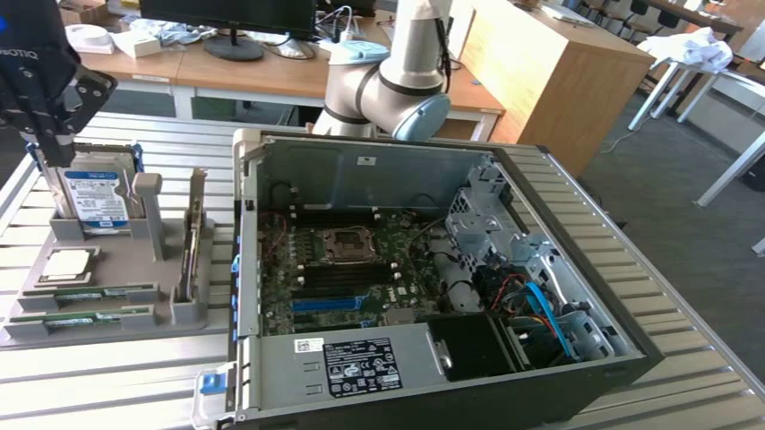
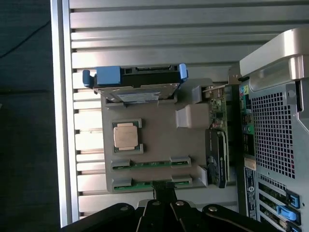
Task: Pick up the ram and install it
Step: 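Reach for the ram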
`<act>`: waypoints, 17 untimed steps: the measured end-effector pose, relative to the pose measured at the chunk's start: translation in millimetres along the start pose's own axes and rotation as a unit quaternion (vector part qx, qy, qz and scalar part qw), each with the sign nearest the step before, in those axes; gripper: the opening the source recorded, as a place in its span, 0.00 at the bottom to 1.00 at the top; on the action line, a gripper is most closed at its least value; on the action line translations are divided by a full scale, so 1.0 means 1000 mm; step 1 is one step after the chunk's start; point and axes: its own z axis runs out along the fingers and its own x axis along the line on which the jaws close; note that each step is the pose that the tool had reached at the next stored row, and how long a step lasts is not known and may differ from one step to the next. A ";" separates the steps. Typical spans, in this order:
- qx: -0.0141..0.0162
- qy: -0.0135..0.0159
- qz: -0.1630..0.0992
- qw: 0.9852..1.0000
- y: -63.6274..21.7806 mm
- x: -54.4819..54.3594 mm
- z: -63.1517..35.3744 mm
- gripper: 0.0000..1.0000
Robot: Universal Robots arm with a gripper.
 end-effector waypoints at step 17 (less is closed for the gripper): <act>0.000 0.000 0.000 1.000 -0.0011 0.014 0.0009 0.10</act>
